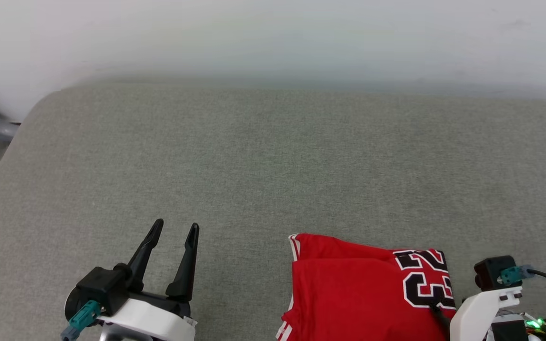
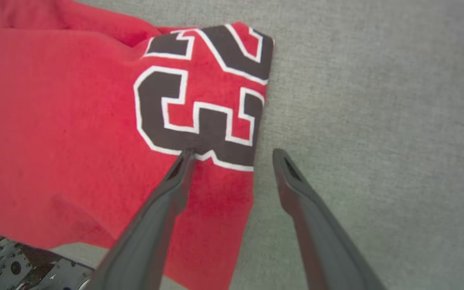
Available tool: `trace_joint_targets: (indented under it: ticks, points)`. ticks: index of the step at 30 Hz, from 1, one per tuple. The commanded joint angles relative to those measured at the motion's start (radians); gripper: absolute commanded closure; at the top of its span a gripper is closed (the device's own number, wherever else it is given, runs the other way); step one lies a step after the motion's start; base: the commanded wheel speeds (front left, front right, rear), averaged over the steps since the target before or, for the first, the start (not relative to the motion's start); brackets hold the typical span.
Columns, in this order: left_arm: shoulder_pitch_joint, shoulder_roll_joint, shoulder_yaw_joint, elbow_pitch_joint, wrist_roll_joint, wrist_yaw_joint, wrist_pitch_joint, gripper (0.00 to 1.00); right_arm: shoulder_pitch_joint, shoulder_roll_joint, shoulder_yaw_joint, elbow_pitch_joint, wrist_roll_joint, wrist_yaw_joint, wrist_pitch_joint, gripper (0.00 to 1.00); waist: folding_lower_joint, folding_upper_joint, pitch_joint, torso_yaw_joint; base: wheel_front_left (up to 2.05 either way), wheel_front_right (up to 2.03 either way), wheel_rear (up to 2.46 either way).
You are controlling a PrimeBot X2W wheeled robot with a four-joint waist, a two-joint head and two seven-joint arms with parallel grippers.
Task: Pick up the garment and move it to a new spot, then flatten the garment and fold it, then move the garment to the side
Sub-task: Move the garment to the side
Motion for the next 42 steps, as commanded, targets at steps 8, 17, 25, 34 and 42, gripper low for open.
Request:
trace_joint_targets:
  ticks: [8,17,25,34,42]
  points:
    - [-0.043,-0.002,-0.014,0.010,0.005,-0.003,-0.002,0.00,-0.024,0.021,0.003,0.062,-0.002,-0.001,0.091,0.00,-0.0001,-0.0001,0.045,0.040,0.00,0.00,0.00]
    - [-0.057,0.006,-0.031,0.014,-0.003,-0.003,-0.002,0.00,-0.039,0.016,0.069,0.207,-0.008,0.001,0.090,1.00,-0.0001,-0.0001,0.061,0.055,0.00,0.00,0.00]
    - [-0.046,0.013,-0.036,0.015,-0.008,-0.003,-0.002,0.00,-0.117,-0.081,0.132,0.186,-0.070,-0.002,-0.006,1.00,-0.0001,-0.0001,0.031,0.017,0.00,0.00,0.00]
    - [-0.044,0.013,-0.046,-0.022,-0.002,-0.003,-0.002,0.00,-0.243,-0.264,0.298,0.085,-0.132,-0.002,-0.032,1.00,-0.0001,-0.0001,0.033,-0.099,0.00,0.00,0.00]
    - [-0.088,0.024,-0.068,-0.083,0.016,-0.003,-0.002,0.00,-0.387,-0.428,0.373,0.051,-0.141,-0.001,-0.030,1.00,-0.0001,-0.0001,0.112,-0.215,0.00,0.00,0.00]
